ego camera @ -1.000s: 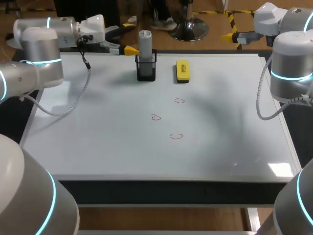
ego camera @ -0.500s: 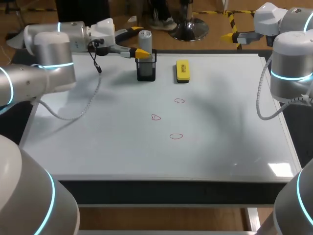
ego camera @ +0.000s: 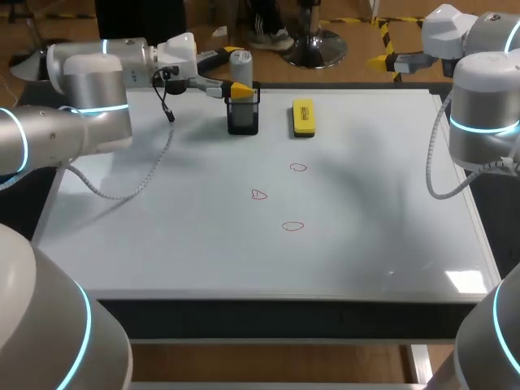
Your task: Pick up the inspection probe, press it on each red-marked spot on the whiteboard one by one, put down the probe, pick up the eraser, and wipe off all the red marks.
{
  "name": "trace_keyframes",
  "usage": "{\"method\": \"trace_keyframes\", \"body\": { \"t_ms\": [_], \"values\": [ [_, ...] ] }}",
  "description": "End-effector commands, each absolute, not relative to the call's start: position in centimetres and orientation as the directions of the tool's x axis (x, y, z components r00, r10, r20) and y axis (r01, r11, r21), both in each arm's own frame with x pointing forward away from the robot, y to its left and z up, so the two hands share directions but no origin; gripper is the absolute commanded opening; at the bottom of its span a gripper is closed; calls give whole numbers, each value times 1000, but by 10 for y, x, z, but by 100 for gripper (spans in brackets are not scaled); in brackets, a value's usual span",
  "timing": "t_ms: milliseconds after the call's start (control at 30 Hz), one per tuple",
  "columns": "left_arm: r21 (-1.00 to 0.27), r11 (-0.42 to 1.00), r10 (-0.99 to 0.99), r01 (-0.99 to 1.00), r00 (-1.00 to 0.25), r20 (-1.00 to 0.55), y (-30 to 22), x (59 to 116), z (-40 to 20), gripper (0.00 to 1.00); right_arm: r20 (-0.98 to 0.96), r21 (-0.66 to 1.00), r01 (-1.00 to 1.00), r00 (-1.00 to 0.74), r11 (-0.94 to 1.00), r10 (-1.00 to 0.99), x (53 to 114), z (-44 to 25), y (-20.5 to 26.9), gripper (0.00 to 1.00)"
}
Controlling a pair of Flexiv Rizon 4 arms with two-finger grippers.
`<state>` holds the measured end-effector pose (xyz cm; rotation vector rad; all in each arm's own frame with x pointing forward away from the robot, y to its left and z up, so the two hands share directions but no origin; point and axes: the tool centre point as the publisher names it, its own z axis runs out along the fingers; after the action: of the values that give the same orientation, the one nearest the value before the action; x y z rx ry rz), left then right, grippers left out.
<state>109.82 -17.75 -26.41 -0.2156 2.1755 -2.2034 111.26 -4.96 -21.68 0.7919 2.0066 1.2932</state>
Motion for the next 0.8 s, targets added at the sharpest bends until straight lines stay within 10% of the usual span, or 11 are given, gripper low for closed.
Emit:
{"method": "trace_keyframes", "body": {
  "t_ms": [33,300,800],
  "values": [
    [-997,-18,-115,-69,-991,70,-178,1101,-266,97,-174,927,154,-631,342,756,1113,-217,-50,100],
    [-998,-11,-113,-68,-991,69,-175,1099,-267,0,-174,927,154,-631,342,756,1113,-217,-50,100],
    [-999,-12,-94,-48,-994,48,-174,1100,-257,0,-174,927,154,-631,342,756,1113,-217,-50,100]
  ]
}}
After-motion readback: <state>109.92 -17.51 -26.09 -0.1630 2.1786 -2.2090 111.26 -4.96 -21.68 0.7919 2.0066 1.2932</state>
